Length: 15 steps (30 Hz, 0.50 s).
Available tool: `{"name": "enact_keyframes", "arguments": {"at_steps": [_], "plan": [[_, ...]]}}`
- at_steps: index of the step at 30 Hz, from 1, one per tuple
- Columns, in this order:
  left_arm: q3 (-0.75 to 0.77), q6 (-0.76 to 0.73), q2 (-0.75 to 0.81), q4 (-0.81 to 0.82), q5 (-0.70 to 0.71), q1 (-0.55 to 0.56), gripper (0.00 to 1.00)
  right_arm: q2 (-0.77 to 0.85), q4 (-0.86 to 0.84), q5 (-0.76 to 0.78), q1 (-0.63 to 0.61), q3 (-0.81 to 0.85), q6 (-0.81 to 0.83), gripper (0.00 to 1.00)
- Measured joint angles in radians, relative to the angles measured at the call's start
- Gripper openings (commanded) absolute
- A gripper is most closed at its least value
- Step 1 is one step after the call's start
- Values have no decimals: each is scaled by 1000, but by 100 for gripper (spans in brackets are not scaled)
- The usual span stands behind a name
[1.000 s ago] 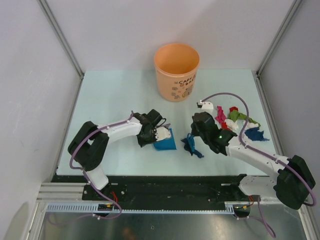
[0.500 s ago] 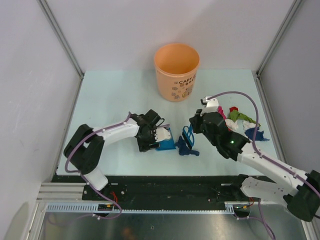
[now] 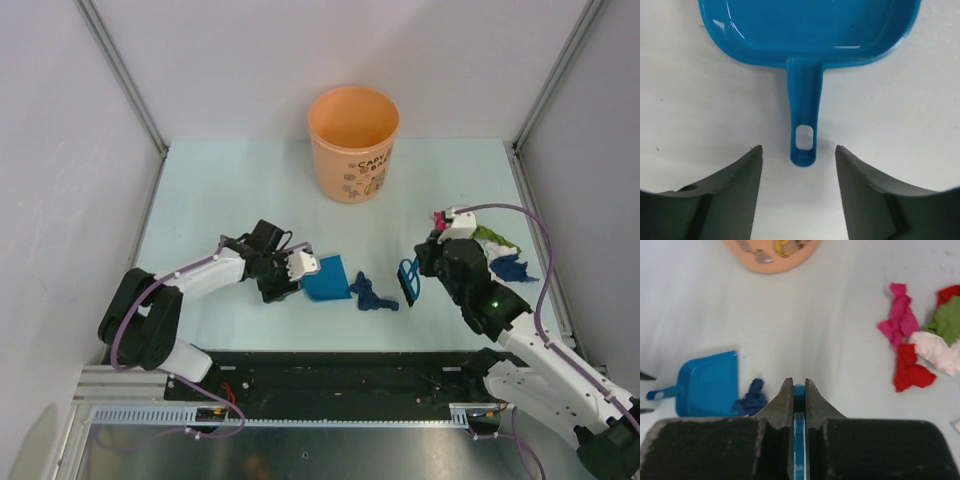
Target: Sweep away the paper scraps from the table
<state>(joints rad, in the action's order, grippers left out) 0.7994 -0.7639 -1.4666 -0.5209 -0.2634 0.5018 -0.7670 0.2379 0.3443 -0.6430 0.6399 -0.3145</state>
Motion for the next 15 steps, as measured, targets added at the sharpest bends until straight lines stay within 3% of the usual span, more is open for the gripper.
{"name": "enact_keyframes", "arguments": {"at_steps": [3, 7, 9, 15], "plan": [[-3, -5, -39, 29, 0, 3, 47, 5, 34, 36, 50, -10, -43, 0], [11, 4, -73, 46, -6, 8, 25, 7, 104, 140, 22, -10, -136, 0], [14, 4, -78, 59, 1, 18, 0, 4, 143, 190, -21, -10, -178, 0], [2, 1, -67, 80, 56, 59, 0, -59, 260, 324, -175, -10, -305, 0]]}}
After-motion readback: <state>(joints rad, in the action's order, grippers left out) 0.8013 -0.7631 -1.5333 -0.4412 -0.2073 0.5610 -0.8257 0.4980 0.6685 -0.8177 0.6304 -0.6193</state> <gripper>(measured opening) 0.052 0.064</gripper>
